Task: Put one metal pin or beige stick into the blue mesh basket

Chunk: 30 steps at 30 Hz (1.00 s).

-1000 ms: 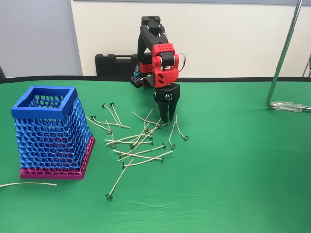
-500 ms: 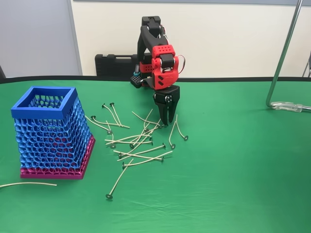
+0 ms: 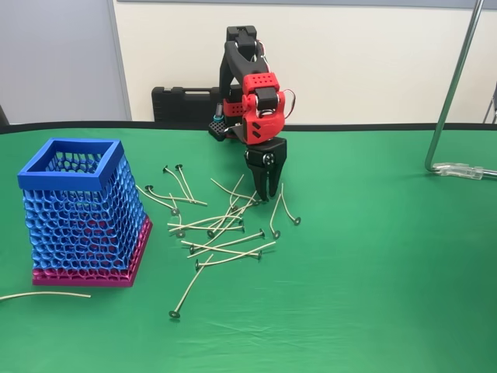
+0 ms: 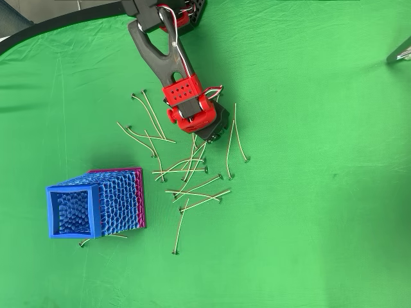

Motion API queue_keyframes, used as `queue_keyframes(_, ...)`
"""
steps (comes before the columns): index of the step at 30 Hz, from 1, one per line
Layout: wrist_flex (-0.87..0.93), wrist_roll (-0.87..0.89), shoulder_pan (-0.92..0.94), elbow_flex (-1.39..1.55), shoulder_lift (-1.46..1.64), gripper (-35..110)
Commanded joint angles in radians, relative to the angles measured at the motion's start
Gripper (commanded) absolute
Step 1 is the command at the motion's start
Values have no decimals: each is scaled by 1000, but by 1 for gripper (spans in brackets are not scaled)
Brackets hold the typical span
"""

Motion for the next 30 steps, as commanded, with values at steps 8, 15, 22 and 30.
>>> queue_keyframes(8,-8,8,11,12,5,15)
queue_keyframes(15,-15,3,11,14,3,15)
queue_keyframes(22,-21,0,11,14,2,9)
queue_keyframes(30,-32,3,11,23,5,1)
